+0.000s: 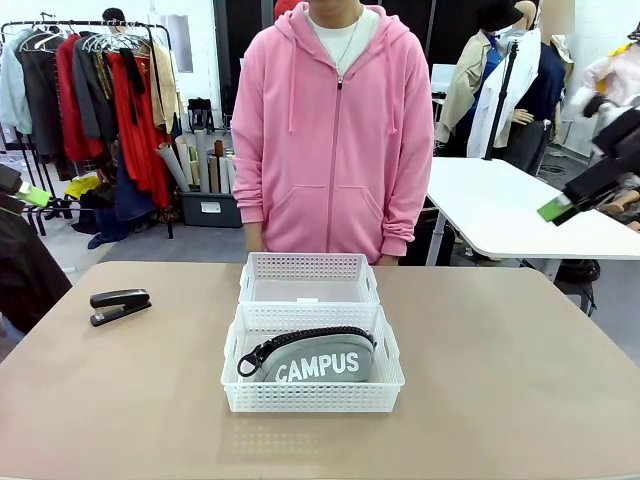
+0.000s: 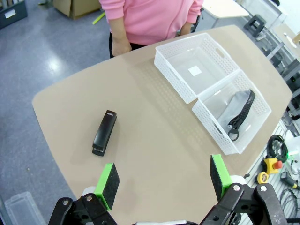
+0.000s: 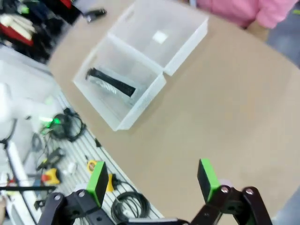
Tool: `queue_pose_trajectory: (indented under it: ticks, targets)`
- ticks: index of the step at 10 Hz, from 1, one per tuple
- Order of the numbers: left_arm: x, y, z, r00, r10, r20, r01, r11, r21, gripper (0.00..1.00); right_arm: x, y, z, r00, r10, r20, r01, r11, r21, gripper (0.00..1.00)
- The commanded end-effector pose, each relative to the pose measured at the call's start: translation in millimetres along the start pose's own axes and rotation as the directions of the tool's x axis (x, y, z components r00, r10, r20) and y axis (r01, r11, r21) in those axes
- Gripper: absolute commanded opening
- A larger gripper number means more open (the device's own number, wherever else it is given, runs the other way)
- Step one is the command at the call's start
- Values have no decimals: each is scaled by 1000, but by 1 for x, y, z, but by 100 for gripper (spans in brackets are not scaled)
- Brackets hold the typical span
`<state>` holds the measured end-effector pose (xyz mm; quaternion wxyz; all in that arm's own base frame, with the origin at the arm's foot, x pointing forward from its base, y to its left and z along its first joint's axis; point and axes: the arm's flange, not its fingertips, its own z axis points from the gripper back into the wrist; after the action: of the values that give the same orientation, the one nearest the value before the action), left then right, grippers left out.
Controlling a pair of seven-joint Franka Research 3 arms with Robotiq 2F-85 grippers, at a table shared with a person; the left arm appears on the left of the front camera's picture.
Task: Distribute items into two baskets.
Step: Pick up the Stapler that the person points to.
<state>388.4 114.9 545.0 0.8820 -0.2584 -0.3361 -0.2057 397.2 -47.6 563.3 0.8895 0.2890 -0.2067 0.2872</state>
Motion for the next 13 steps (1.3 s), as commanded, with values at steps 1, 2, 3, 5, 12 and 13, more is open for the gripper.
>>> queue_pose_trajectory:
  ticks: [1, 2, 3, 5, 12, 13]
  targets:
    - [0, 1, 1, 1000, -10, 15, 10, 1000, -14, 100, -17, 6, 1, 997, -8, 74, 7, 1000, 2, 100]
    - [0, 1, 1, 1000, -10, 15, 10, 1000, -14, 100, -21, 3, 2, 997, -16, 77, 16, 1000, 9, 100]
    - [0, 1, 1, 1000, -10, 15, 10, 1000, -14, 100, -21, 0, 2, 997, -11, 77, 9, 1000, 21, 100]
    - [0, 1, 1, 1000, -10, 15, 10, 1000, -14, 100, -21, 2, 11, 999, -25, 46, 25, 1000, 3, 100]
    - [0, 1, 1, 1000, -10, 15, 10, 1000, -14, 100, -21, 2, 11, 999, -25, 46, 25, 1000, 3, 100]
    - [0, 1, 1, 1000, -10, 15, 10, 1000, -14, 100, -22, 2, 8, 999, -20, 46, 20, 1000, 9, 100]
